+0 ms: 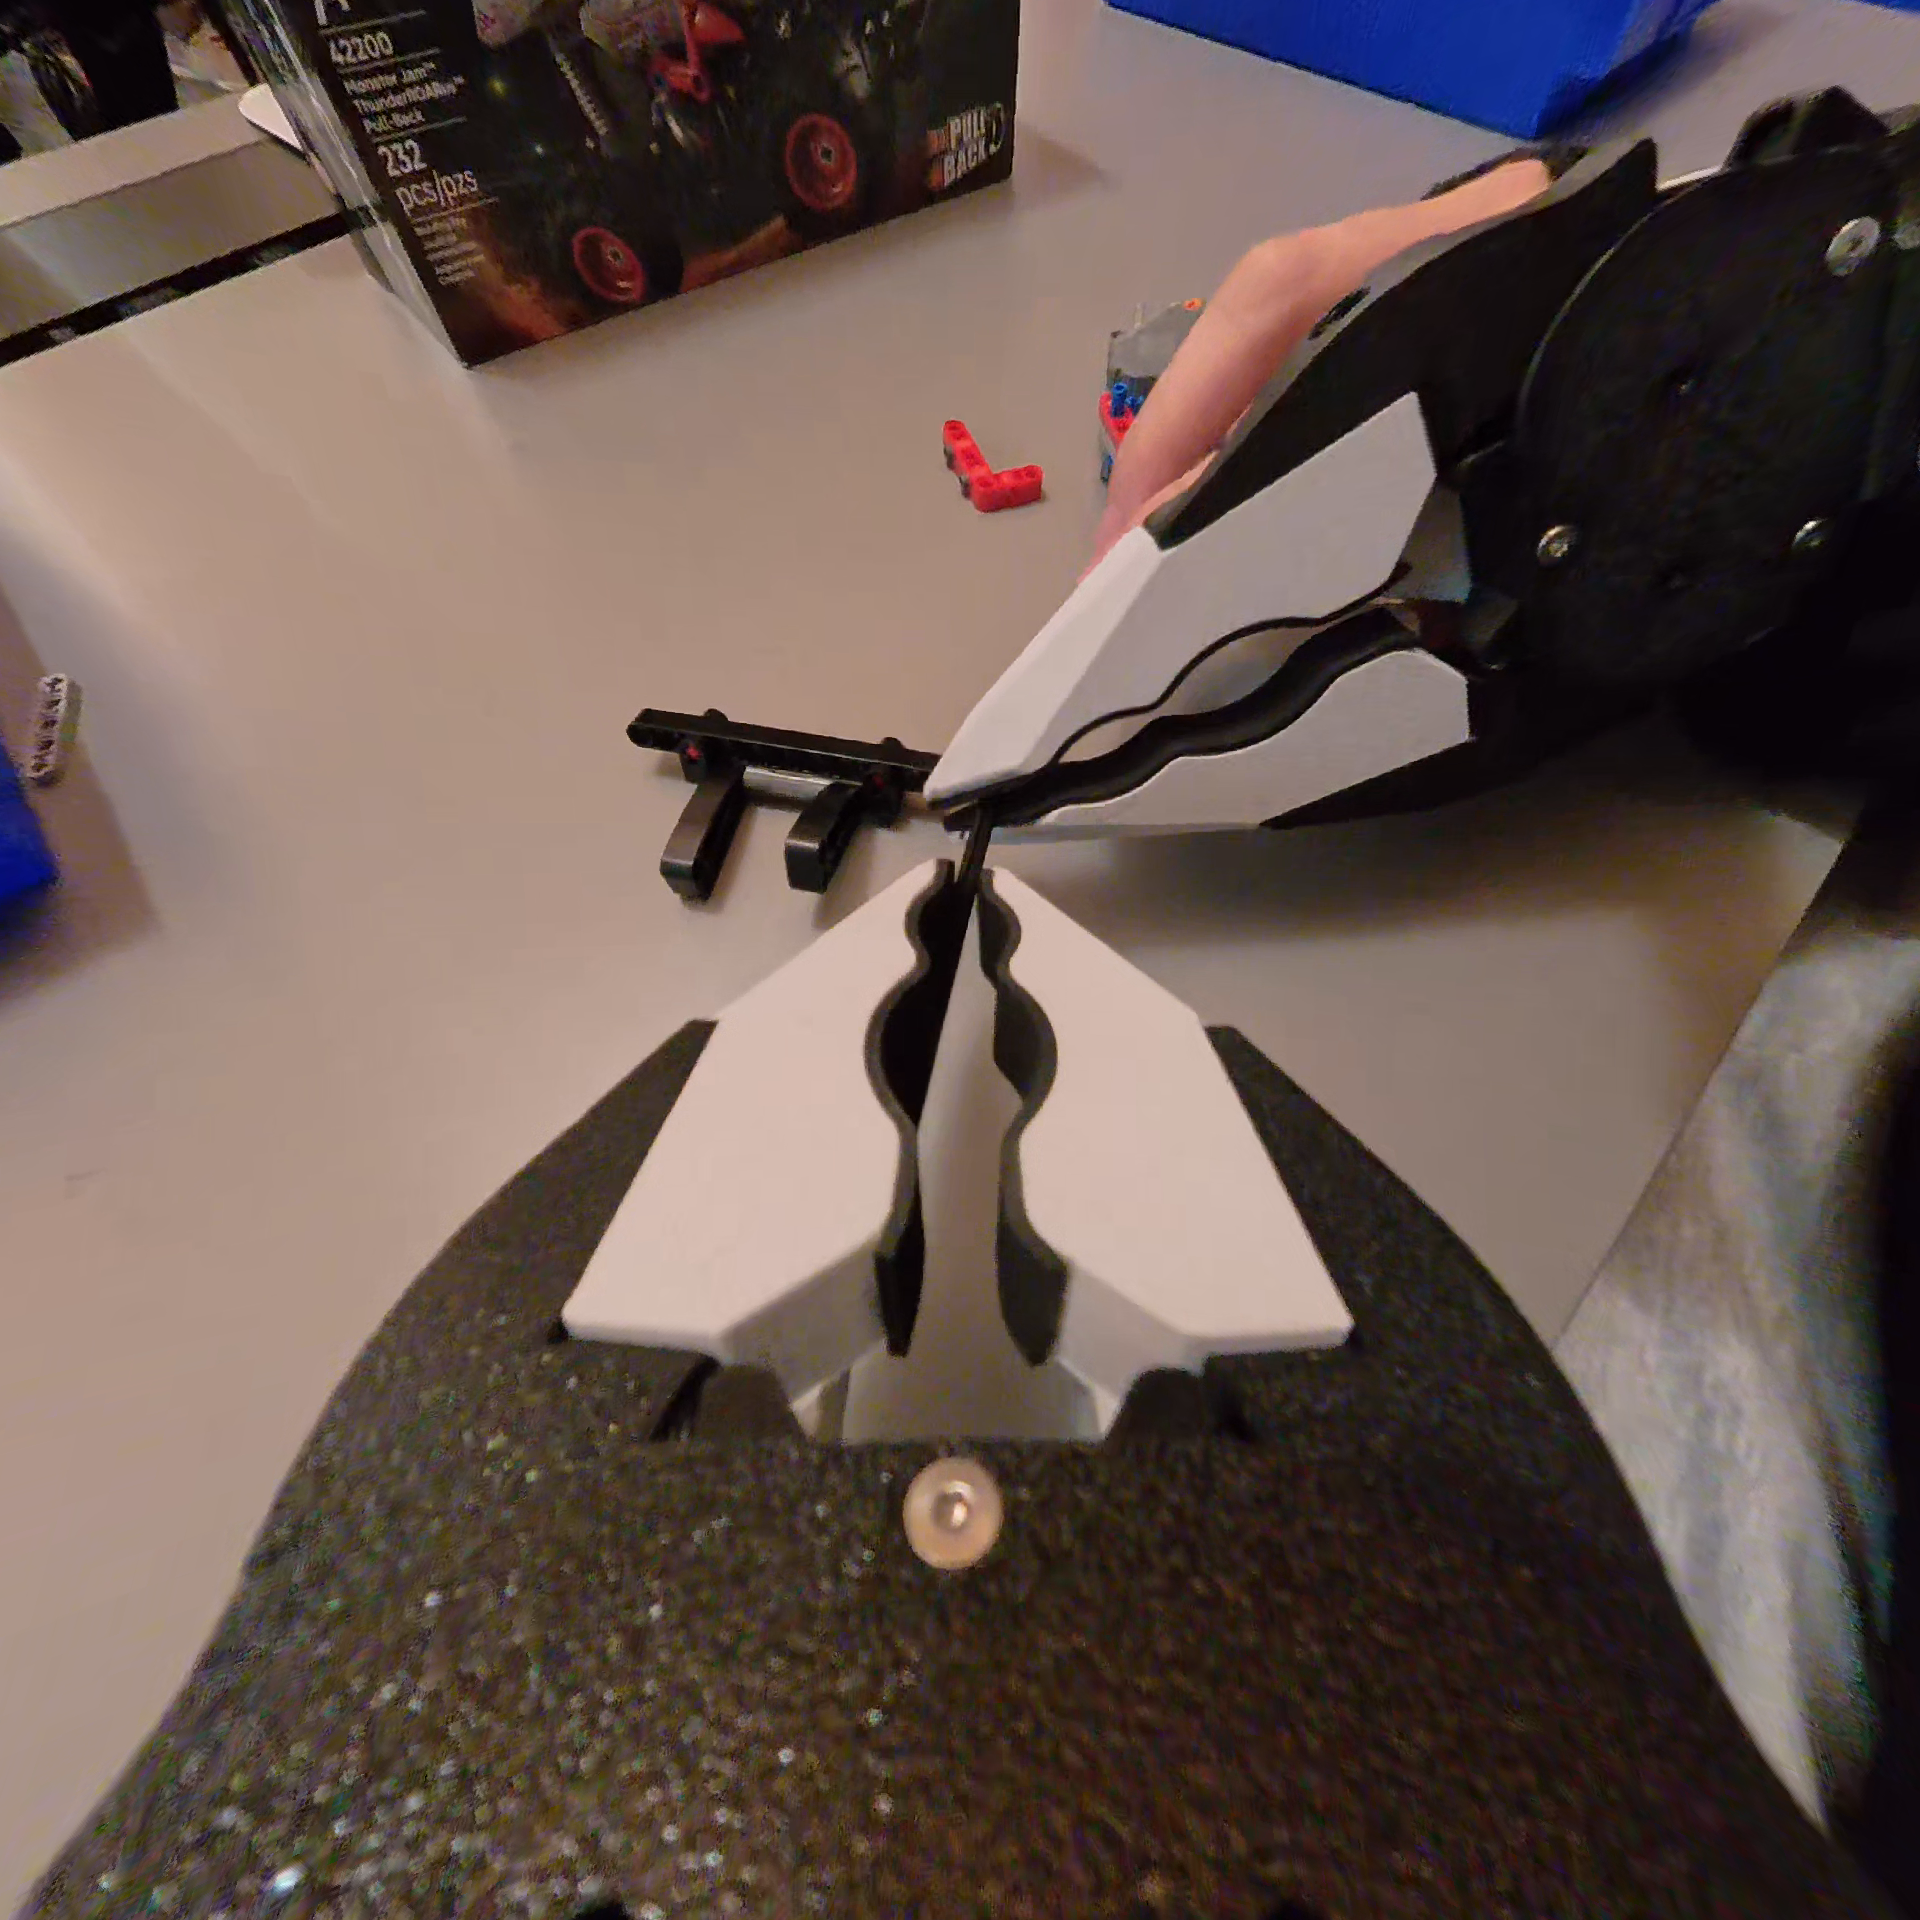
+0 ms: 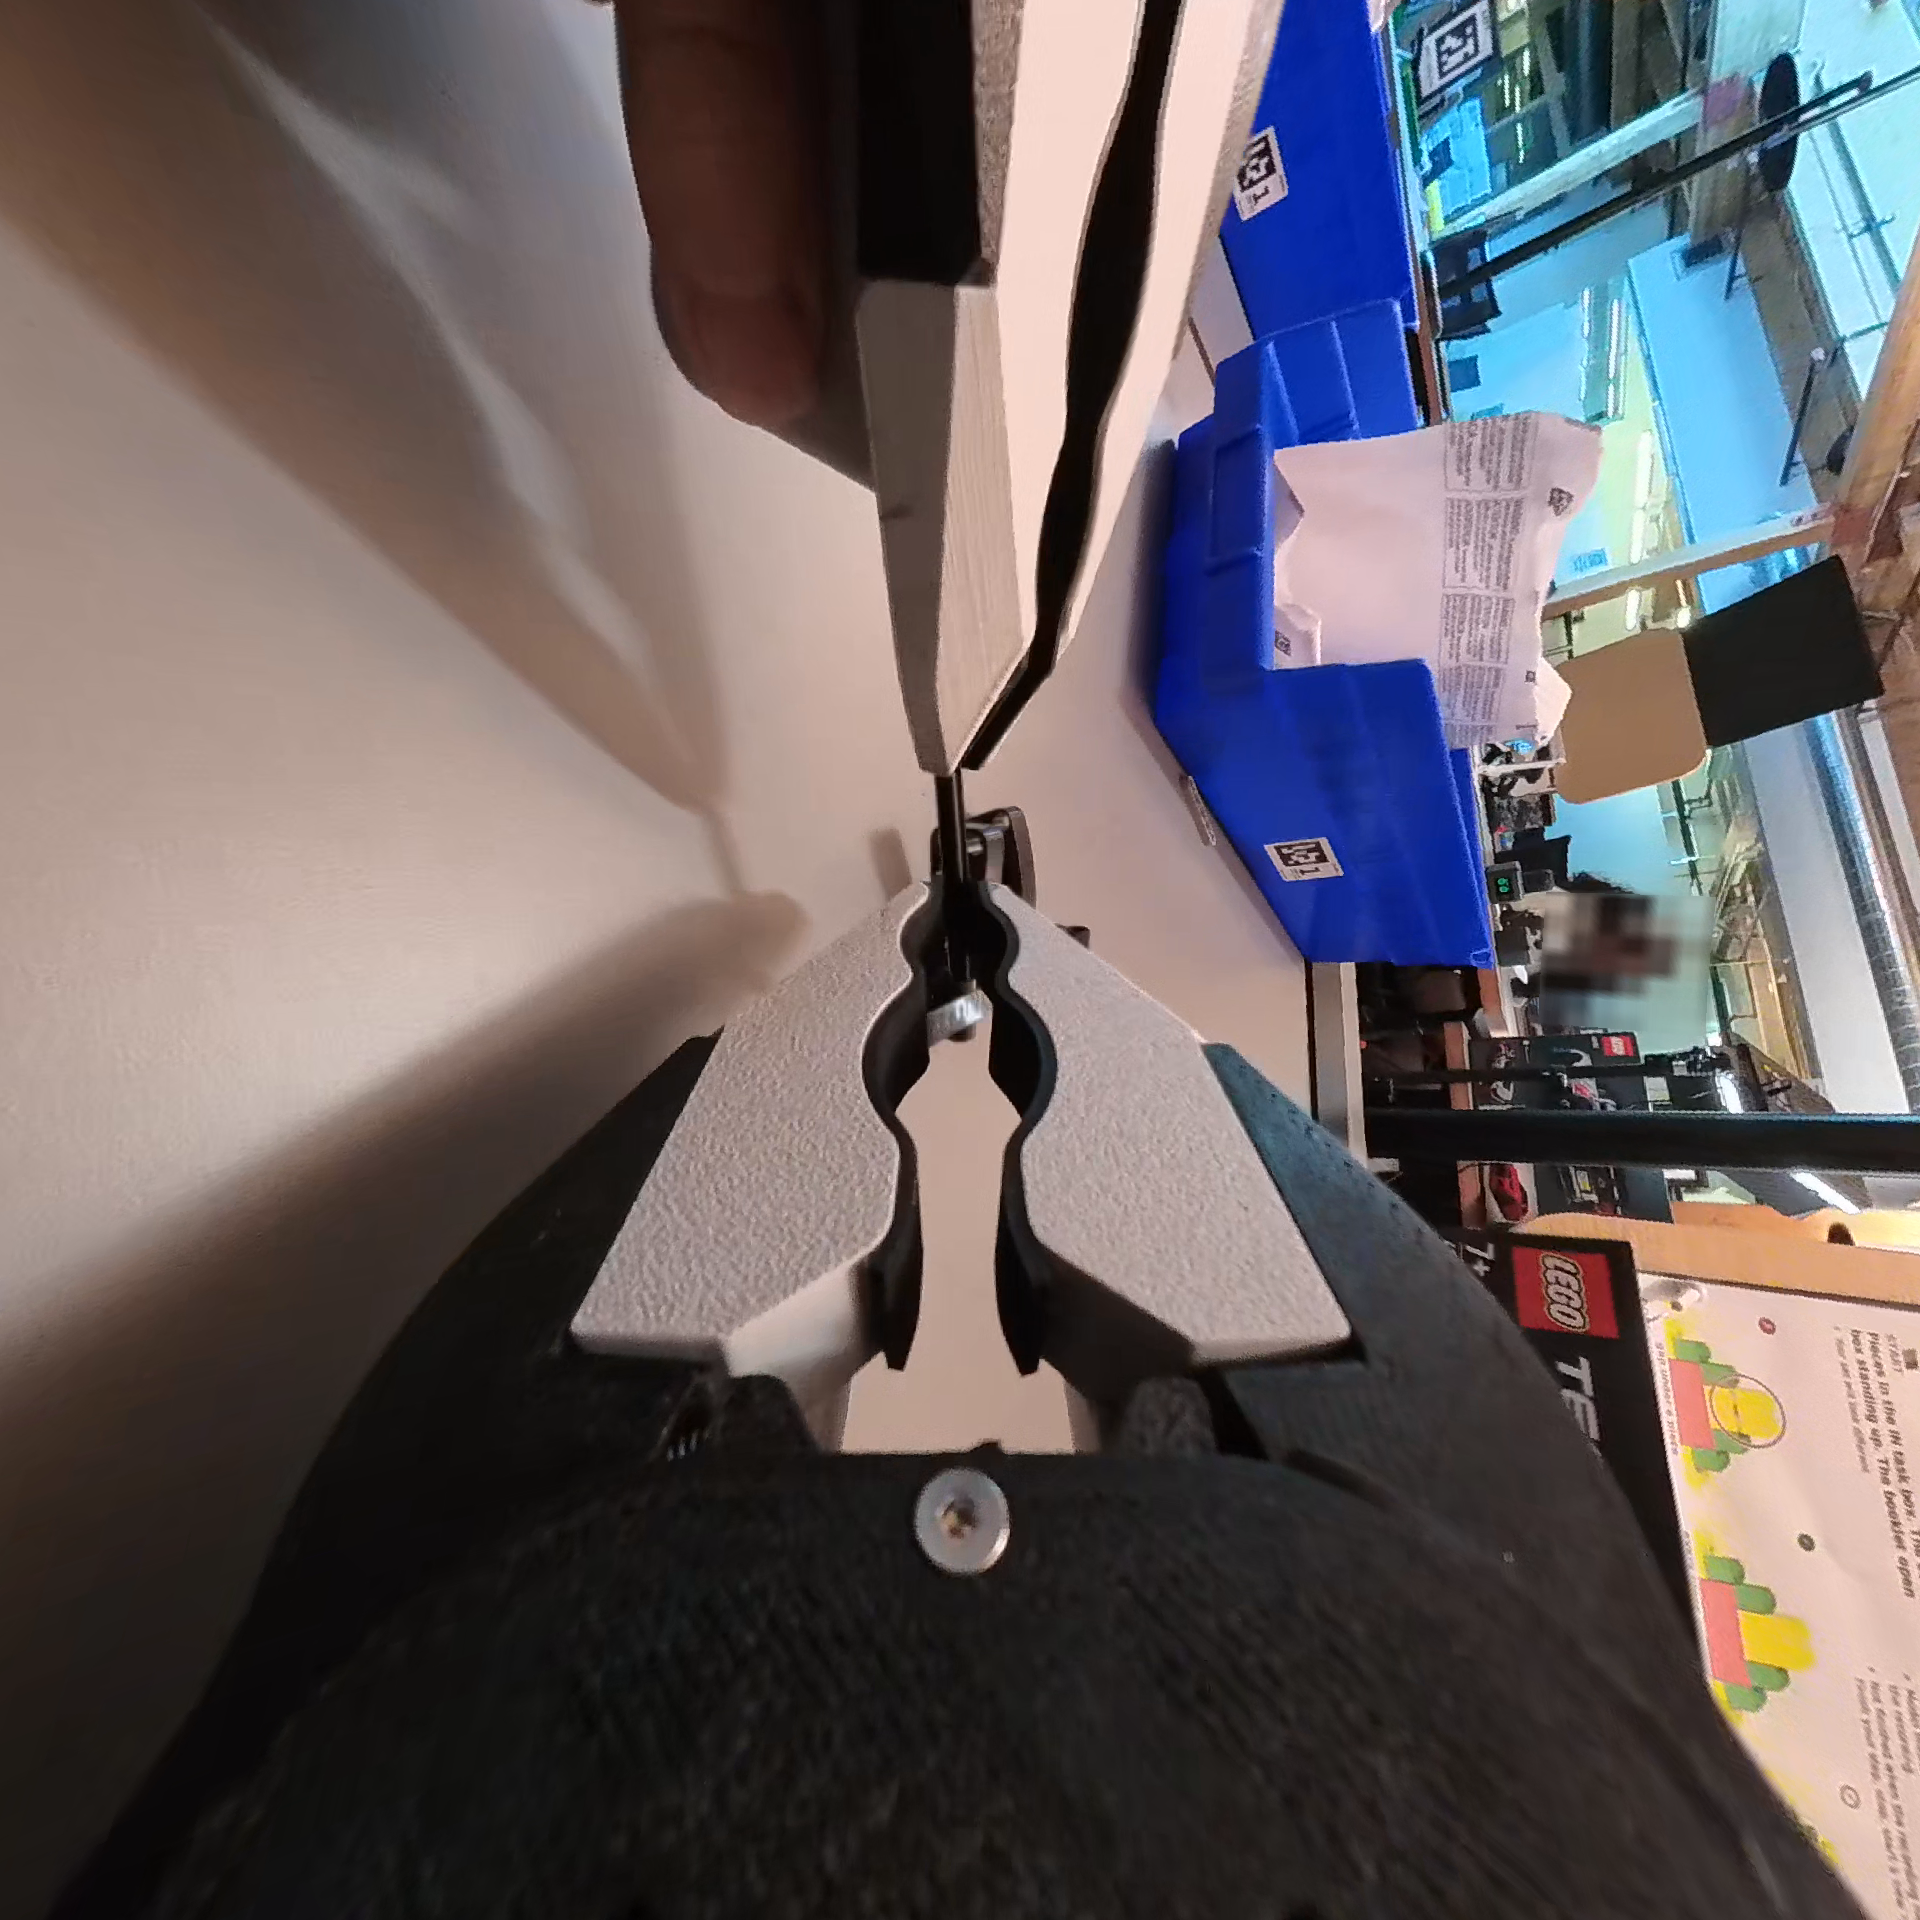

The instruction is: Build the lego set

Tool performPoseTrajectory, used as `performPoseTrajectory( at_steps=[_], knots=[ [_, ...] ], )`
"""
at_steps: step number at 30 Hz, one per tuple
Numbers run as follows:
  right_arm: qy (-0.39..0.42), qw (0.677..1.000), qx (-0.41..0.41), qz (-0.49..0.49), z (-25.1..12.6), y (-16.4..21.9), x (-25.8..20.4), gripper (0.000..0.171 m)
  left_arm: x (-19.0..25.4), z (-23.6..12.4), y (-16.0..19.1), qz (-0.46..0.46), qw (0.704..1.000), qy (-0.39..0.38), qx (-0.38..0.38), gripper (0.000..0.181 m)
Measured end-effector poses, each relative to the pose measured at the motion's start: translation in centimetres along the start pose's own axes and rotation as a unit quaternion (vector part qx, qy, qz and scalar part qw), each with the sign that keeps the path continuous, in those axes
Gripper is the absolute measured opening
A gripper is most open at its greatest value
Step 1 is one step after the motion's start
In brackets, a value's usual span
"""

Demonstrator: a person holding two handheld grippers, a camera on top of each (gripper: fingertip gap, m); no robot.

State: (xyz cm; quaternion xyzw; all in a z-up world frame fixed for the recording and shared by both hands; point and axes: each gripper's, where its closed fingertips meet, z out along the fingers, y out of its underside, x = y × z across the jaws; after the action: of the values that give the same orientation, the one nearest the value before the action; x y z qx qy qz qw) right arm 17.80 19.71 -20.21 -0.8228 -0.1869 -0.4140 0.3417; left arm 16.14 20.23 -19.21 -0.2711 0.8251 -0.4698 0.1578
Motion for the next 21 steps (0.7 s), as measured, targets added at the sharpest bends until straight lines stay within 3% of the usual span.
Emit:
performPoseTrajectory(
  at_steps=[13,19,21],
  knots=[
    [0.008,0.998,-0.016,-0.062,0.3,0.2,-0.2,0.002,0.1,0.4,1.2,0.027,0.999,0.011,-0.036,0.001],
    [0.004,0.998,-0.019,-0.055,0.4,0.5,-0.3,0.002,0.1,0.6,1.1,0.009,0.999,0.028,-0.023,0.001],
    [0.006,1.0,-0.015,-0.01,0.3,0.5,0.0,0.003,0.0,0.7,0.9,-0.01,0.999,0.03,-0.017,0.001]
  ],
)
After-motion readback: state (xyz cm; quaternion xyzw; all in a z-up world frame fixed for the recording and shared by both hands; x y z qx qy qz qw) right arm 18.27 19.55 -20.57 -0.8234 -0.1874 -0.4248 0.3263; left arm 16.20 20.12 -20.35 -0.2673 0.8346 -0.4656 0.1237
